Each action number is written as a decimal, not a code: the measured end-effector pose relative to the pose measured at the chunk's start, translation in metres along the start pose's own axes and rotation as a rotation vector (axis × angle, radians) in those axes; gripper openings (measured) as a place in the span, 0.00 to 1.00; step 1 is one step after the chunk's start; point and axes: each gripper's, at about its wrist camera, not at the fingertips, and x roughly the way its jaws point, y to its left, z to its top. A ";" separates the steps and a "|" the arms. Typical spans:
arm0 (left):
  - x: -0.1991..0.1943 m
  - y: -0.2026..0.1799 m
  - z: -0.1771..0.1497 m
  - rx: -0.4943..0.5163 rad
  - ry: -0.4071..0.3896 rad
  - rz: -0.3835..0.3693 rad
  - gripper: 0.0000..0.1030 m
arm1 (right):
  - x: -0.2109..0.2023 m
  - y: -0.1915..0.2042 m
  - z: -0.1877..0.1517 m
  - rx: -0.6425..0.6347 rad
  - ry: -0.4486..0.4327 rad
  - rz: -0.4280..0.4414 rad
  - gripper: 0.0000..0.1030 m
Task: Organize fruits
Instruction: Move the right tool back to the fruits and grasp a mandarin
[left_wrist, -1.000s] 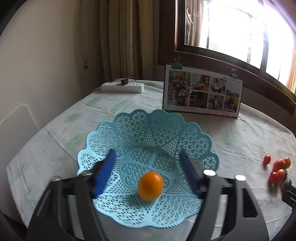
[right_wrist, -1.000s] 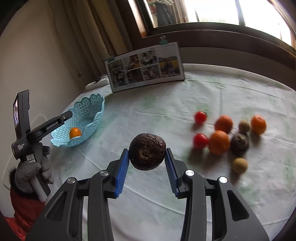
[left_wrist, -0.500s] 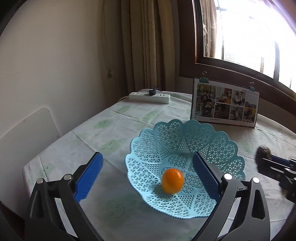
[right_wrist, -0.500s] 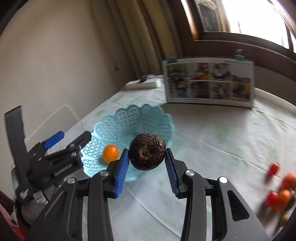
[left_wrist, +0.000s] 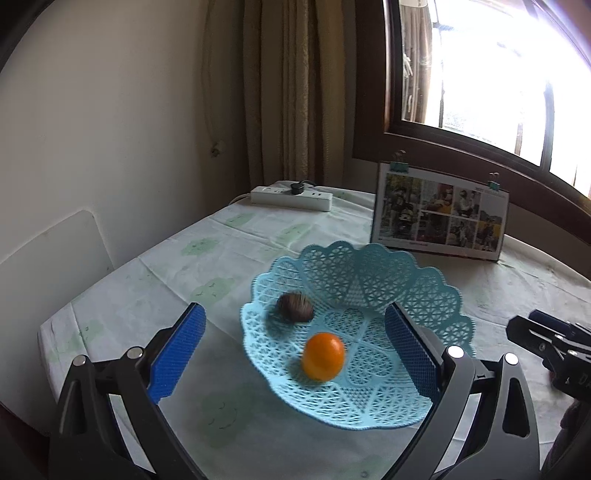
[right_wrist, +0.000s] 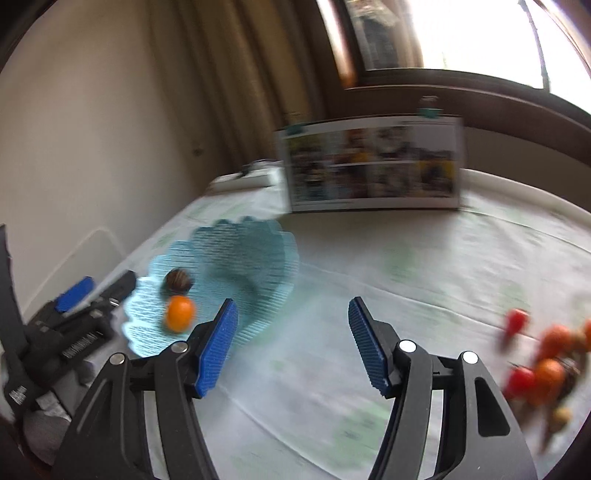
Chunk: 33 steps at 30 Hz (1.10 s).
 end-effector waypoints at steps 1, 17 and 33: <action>-0.002 -0.006 0.000 0.006 -0.004 -0.016 0.96 | -0.007 -0.008 -0.003 0.011 -0.010 -0.028 0.61; -0.035 -0.116 -0.017 0.179 -0.009 -0.266 0.96 | -0.101 -0.144 -0.048 0.222 -0.069 -0.355 0.61; -0.042 -0.181 -0.022 0.295 0.038 -0.383 0.97 | -0.076 -0.263 -0.025 0.391 0.018 -0.397 0.49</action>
